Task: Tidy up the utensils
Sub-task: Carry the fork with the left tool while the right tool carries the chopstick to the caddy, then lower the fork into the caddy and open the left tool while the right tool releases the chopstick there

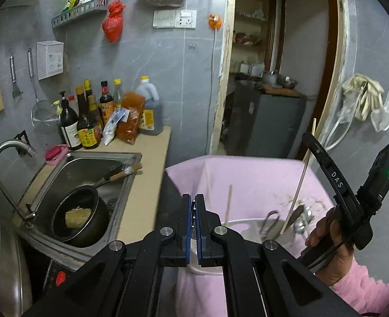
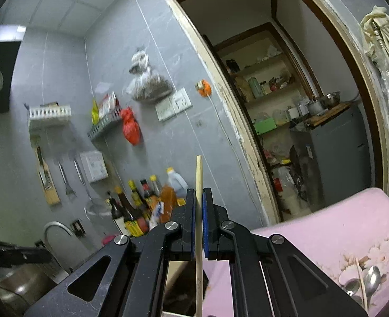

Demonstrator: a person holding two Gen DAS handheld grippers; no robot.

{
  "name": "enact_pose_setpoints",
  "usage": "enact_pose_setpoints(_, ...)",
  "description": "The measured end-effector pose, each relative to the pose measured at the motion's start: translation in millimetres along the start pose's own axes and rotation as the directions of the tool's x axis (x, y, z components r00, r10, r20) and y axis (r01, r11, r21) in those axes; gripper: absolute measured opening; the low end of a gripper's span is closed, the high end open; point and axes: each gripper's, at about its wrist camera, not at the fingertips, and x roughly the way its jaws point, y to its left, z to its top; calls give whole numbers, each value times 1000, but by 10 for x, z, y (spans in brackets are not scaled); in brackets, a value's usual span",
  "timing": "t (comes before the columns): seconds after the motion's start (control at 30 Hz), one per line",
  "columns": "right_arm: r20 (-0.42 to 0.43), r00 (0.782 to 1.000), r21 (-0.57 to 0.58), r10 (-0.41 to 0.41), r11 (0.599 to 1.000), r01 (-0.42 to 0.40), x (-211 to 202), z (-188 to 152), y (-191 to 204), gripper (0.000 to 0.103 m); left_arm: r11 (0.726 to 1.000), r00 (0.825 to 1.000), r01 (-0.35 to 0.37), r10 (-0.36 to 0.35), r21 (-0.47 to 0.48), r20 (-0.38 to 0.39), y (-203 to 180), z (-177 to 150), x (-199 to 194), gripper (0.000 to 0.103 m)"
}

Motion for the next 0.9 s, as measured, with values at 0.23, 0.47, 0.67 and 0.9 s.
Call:
enact_pose_setpoints(0.23, -70, 997, -4, -31, 1000, 31, 126, -293, -66, 4, 995, 998, -45, 48, 90, -29, -103, -4, 142, 4)
enact_pose_setpoints(0.47, -100, 994, 18, -37, 999, 39, 150, -405, -146, 5, 984, 999, -52, 51, 168, 10, -197, 118, -27, 3)
enact_pose_setpoints(0.67, -107, 994, 16, -37, 999, 39, 177, -441, -156, 4, 984, 999, -47, 49, 173, -12, -170, 133, -46, 3)
enact_pose_setpoints(0.9, -115, 992, -12, -52, 999, 51, 217, -548, -136, 5, 980, 996, -65, 77, 188, -53, -220, 20, 173, 3)
